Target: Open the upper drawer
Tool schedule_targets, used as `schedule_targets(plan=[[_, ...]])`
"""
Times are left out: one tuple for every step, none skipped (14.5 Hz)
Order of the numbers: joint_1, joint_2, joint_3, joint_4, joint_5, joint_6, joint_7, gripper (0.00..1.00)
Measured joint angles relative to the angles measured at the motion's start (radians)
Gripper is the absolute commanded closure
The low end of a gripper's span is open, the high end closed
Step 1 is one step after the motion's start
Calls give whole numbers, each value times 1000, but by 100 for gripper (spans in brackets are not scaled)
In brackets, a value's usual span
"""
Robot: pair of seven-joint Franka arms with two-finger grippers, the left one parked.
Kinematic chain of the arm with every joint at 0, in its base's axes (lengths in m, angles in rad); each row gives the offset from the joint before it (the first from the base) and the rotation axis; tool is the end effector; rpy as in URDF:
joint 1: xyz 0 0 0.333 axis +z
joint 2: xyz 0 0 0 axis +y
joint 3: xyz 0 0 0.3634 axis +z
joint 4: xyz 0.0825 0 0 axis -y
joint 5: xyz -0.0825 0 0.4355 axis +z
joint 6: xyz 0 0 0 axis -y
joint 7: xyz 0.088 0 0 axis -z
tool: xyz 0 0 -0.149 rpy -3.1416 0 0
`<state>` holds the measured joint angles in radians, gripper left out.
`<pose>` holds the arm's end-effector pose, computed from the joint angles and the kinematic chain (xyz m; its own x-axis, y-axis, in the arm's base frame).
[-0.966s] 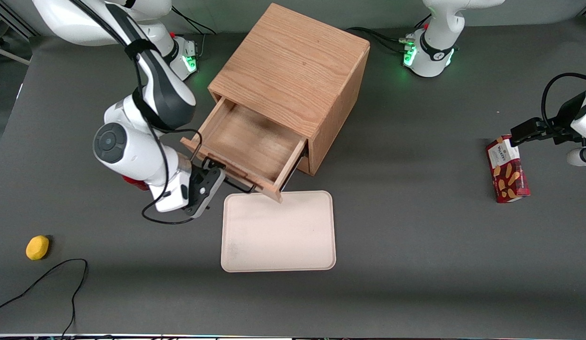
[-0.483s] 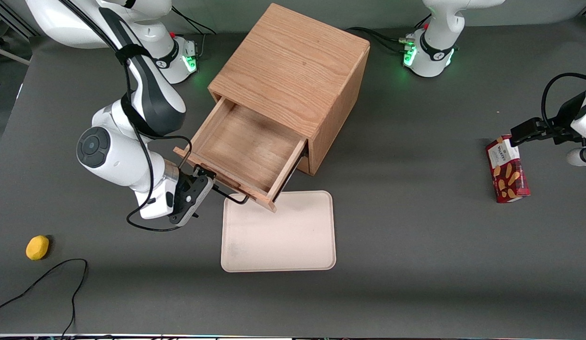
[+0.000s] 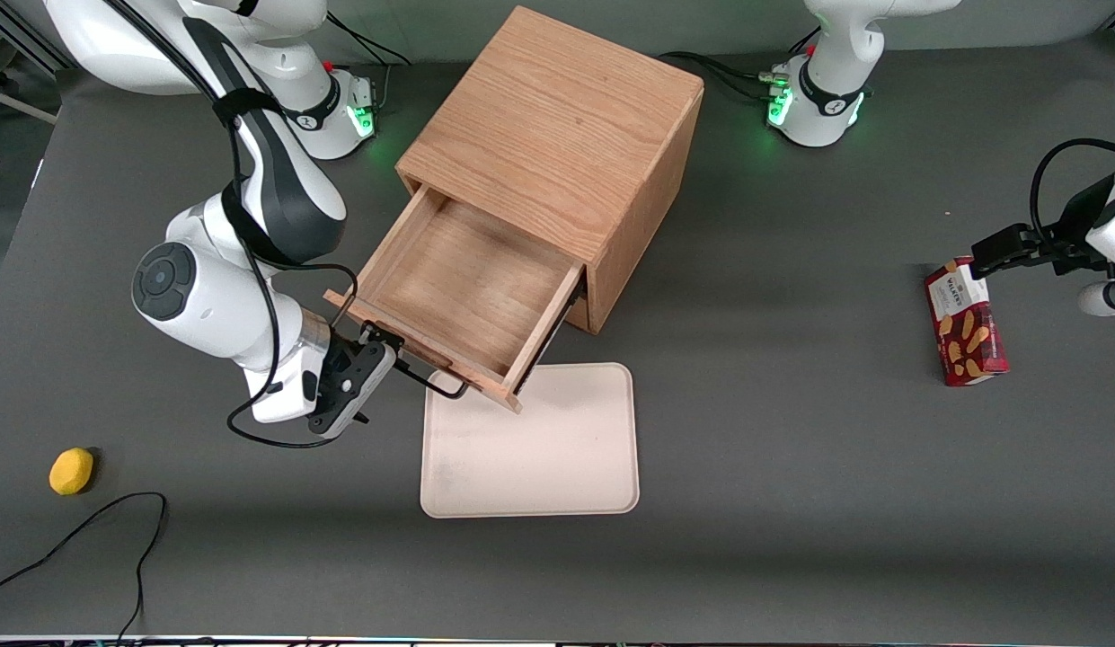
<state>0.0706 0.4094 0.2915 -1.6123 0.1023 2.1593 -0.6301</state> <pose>0.7120 0.2518 0.3950 0.6041 0.7611 0.2363 0.7929 -0.6038 -0.0824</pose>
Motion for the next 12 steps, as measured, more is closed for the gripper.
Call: schedule_targets(plan=[[0,0,0,4,0,0,0,0],[-1,-1,0,10,0,3,0,0],[-2,-5,-2,18,0,7,0,0],[-2,-15,-11,26,1,10,2,0],[-4,-31,-28,35,8,13,2,0],[-6,-53,-50,40,22,13,2,0],[-10,-78,-79,42,43,13,2,0],[-15,-106,-109,42,66,11,2,0],[-22,-134,-138,42,85,-8,3,0],[-36,-165,-161,42,99,-53,18,0],[-52,-197,-180,41,102,-115,60,0],[-69,-228,-199,40,102,-182,126,0]])
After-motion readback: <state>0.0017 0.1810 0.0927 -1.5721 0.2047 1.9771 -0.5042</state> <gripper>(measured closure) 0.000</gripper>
